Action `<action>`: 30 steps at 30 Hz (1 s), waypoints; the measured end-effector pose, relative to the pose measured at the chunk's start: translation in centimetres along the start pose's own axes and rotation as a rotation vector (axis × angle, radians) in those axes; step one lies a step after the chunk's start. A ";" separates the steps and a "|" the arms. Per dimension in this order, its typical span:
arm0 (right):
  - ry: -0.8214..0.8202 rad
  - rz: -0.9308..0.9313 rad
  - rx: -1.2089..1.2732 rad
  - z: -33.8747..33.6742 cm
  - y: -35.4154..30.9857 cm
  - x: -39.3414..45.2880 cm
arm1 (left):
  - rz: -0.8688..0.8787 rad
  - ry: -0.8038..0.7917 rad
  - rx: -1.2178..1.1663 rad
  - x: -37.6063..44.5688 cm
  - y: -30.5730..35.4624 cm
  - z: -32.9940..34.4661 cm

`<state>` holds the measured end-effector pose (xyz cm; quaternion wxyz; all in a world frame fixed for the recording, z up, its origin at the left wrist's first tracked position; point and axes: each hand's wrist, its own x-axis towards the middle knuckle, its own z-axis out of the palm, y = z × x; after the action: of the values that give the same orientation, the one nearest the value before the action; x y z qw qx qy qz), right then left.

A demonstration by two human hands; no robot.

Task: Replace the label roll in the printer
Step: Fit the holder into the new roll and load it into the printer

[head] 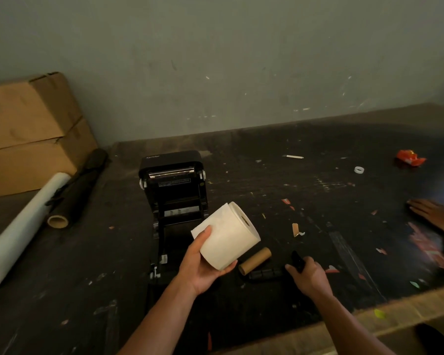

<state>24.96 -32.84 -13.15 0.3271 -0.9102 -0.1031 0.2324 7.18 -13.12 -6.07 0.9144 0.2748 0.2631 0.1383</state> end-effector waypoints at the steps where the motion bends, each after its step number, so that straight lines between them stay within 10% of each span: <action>1: 0.013 -0.025 -0.029 0.2 0.0 0.0 | -0.001 0.003 0.008 0.0 -0.1 -0.1; 9: -0.113 -0.211 -0.437 1.5 0.0 0.3 | -0.008 -0.010 0.027 0.0 0.1 -0.8; 23: -0.305 -0.302 -0.190 -3.3 -0.5 -1.1 | 0.034 -0.055 -0.095 0.8 1.8 -1.7; 30: 0.023 -0.443 0.028 -8.9 -5.4 -3.3 | 0.070 -0.082 -0.077 1.3 3.6 -2.2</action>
<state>26.26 -34.74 -2.44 0.3840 -0.8631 -0.2937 0.1457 6.61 -8.71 -6.11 0.9290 0.2539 0.2099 0.1687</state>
